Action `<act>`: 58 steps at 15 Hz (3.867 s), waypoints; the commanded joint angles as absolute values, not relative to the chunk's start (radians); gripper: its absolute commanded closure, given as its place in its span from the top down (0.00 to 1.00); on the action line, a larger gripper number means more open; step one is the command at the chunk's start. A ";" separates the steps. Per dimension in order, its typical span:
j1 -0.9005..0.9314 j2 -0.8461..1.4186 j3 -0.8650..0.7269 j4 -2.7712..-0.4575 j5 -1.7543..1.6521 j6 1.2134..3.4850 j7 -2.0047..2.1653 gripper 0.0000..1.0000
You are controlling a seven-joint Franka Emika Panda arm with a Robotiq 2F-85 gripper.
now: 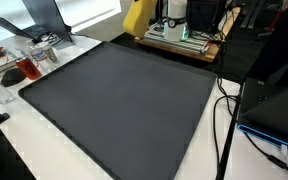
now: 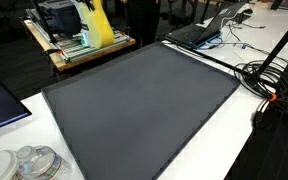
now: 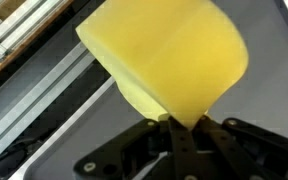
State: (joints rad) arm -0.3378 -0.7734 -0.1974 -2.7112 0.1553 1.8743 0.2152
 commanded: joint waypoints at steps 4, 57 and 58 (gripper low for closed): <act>-0.337 -0.824 -0.195 -2.739 0.157 1.880 0.203 0.05; -0.099 -0.288 0.202 -1.632 -0.337 2.184 0.391 0.98; -0.098 -0.285 0.200 -1.630 -0.335 2.183 0.390 1.00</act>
